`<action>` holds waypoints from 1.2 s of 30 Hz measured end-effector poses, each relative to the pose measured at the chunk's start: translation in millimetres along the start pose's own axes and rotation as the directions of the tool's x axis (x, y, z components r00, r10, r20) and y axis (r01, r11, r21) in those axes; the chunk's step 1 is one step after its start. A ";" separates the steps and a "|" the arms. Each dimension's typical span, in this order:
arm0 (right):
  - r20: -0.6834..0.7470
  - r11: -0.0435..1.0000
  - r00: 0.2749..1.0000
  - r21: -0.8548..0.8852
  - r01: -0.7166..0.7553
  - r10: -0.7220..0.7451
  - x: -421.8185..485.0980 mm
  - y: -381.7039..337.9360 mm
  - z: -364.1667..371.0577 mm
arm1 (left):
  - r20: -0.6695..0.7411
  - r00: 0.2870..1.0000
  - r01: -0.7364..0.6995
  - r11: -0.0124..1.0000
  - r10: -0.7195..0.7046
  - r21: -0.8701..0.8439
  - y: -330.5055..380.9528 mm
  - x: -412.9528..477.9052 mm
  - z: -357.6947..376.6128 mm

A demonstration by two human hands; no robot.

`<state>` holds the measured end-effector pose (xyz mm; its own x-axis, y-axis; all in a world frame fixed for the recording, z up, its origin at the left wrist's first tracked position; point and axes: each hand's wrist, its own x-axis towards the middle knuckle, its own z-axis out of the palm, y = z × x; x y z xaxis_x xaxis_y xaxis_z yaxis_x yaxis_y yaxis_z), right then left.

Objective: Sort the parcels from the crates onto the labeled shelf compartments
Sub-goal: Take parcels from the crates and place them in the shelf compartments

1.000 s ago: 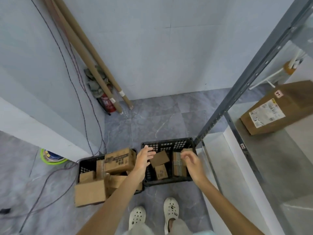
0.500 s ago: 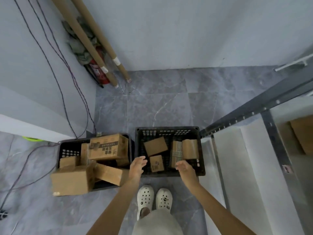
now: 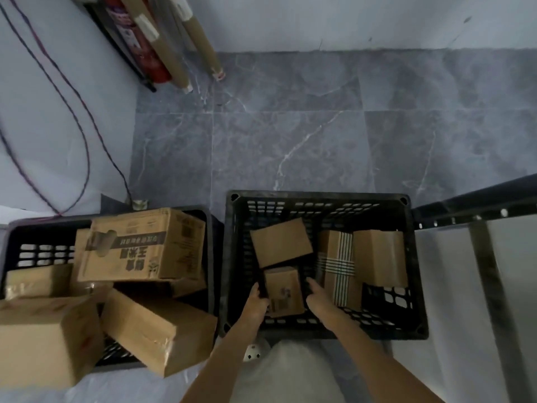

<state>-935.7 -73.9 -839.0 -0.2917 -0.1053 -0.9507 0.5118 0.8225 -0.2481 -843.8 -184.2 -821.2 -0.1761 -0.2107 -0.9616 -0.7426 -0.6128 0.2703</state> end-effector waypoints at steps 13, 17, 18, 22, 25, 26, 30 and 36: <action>-0.117 0.921 0.989 0.370 0.127 -0.089 -124.8 -32.2 -25.1 | 0.036 0.998 0.044 0.998 -0.042 -0.038 63.1 -124.7 -6.3; -0.183 0.845 0.974 0.491 0.211 -0.137 -238.5 -75.5 -54.8 | 0.040 0.997 -0.070 0.998 0.070 0.002 102.0 -225.4 -6.3; -0.229 0.830 0.956 0.485 0.276 -0.184 -267.5 -86.0 -60.9 | 0.027 0.995 -0.096 0.995 0.097 -0.016 114.0 -254.7 -4.4; -0.385 0.767 0.828 0.347 0.540 -0.408 -387.4 -138.0 -88.1 | -0.056 0.975 -0.220 0.962 0.213 -0.165 170.8 -371.5 3.0; -0.407 0.717 0.773 0.320 0.619 -0.486 -463.3 -178.8 -111.2 | -0.149 0.926 -0.372 0.906 0.346 -0.203 206.6 -448.1 1.3; -0.419 0.692 0.750 0.316 0.649 -0.512 -486.8 -190.9 -118.2 | -0.166 0.905 -0.420 0.885 0.392 -0.201 218.0 -474.2 -0.9; -0.509 0.570 0.615 0.266 0.777 -0.602 -570.9 -224.3 -139.6 | -0.133 0.834 -0.552 0.798 0.536 -0.242 253.7 -564.7 -9.9; -0.647 0.347 0.367 0.165 0.923 -0.669 -668.3 -236.1 -148.3 | 0.103 0.698 -0.625 0.673 0.708 -0.396 271.6 -640.7 -26.0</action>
<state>-981.4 -114.9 -117.5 -0.9719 -0.2269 -0.0625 0.0416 0.0960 -0.9945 -915.8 -235.4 -130.4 -0.7154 -0.5028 -0.4851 -0.1344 -0.5823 0.8018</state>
